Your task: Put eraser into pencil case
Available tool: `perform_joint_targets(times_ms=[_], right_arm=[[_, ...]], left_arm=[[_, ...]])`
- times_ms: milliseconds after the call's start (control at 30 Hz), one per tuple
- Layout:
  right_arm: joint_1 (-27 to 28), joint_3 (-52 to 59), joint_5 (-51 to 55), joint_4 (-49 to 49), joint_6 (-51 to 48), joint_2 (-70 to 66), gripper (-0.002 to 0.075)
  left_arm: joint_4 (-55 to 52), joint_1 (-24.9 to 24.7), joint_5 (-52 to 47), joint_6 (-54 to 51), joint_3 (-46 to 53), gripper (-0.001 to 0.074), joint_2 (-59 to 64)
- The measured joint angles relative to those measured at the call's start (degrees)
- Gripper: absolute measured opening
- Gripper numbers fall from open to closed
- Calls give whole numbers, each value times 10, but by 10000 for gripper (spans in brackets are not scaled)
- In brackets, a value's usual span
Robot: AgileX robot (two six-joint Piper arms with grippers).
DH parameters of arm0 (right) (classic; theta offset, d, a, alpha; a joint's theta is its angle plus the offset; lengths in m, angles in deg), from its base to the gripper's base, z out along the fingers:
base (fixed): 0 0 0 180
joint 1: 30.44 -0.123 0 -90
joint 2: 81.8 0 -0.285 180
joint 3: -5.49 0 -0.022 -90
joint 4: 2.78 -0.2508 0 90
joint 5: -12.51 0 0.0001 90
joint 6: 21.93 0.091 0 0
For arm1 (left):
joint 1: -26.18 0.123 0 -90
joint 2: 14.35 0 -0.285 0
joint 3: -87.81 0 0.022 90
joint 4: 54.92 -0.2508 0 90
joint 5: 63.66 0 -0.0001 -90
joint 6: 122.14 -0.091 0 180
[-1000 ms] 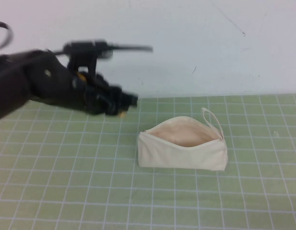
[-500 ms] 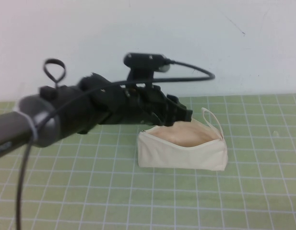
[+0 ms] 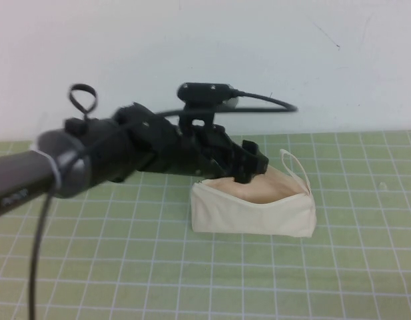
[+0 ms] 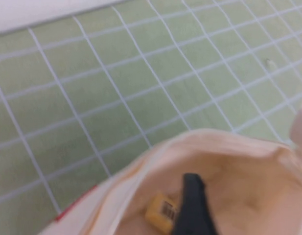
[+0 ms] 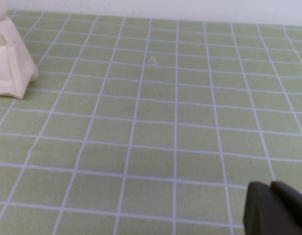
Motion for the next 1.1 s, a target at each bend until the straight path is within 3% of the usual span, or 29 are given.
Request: perform_joint_targets(times_ms=[67,167,233,300,633,833,1100], right_arm=[[0,0,0,0,0,0,-1],[0,0,0,0,0,0,-1],[0,0,0,0,0,0,-1],[0,0,0,0,0,0,-1],[0,0,0,0,0,0,-1],[0,0,0,0,0,0,-1],[0,0,0,0,0,0,-1]], left_arm=[[-11,16,-37,17,0,408,-17],[-54,41,-89,28,0,169,-59],[-100,54,-115,40,0,79,-95],[-152,58,-135,62,1,37,-132],[-256,59,-148,106,143,0,-373],[-288,59,-205,117,174,0,-461],[-385,59,-237,210,240,0,-574]])
